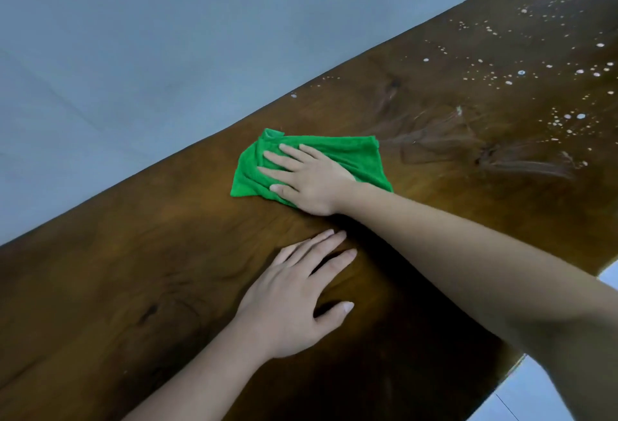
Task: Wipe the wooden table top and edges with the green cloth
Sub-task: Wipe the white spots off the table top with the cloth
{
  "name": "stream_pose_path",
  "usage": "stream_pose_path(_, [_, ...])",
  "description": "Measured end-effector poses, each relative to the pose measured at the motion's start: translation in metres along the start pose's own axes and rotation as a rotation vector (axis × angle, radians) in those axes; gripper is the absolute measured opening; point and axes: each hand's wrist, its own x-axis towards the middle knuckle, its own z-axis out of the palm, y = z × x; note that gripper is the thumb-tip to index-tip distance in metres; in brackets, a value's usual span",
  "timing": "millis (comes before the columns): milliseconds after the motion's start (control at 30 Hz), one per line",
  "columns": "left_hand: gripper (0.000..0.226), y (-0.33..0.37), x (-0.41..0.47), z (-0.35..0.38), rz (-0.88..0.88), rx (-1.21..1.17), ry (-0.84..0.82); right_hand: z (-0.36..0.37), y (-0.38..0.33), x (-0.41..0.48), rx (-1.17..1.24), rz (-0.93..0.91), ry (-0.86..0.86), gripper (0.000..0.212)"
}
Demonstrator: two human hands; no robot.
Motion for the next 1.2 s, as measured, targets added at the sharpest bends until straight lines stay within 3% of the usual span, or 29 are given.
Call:
stream_pose_path(100, [0.072,0.0,0.0,-0.002,-0.004,-0.012,-0.003,-0.013,0.017,0.049,0.025,0.012,-0.015,0.063])
stream_pose_path(267, [0.074,0.0,0.0,-0.005,-0.01,-0.033,-0.014,-0.03,0.074,0.084,0.07,0.276,0.026,0.066])
stream_pose_path(467, [0.074,0.0,0.001,-0.005,-0.026,-0.038,-0.017,-0.041,0.154,0.053,0.115,0.652,0.114,0.075])
stream_pose_path(600, [0.071,-0.001,0.0,-0.001,-0.018,0.001,0.019,-0.04,0.167,0.014,0.13,0.751,0.135,0.074])
stream_pose_path(1000, [0.071,-0.001,-0.001,0.002,-0.03,0.005,0.006,0.009,0.025,-0.13,0.071,0.587,0.111,0.072])
stream_pose_path(1200, [0.07,-0.002,-0.003,0.002,-0.011,0.002,0.01,0.036,-0.054,-0.197,0.078,0.594,0.147,0.069])
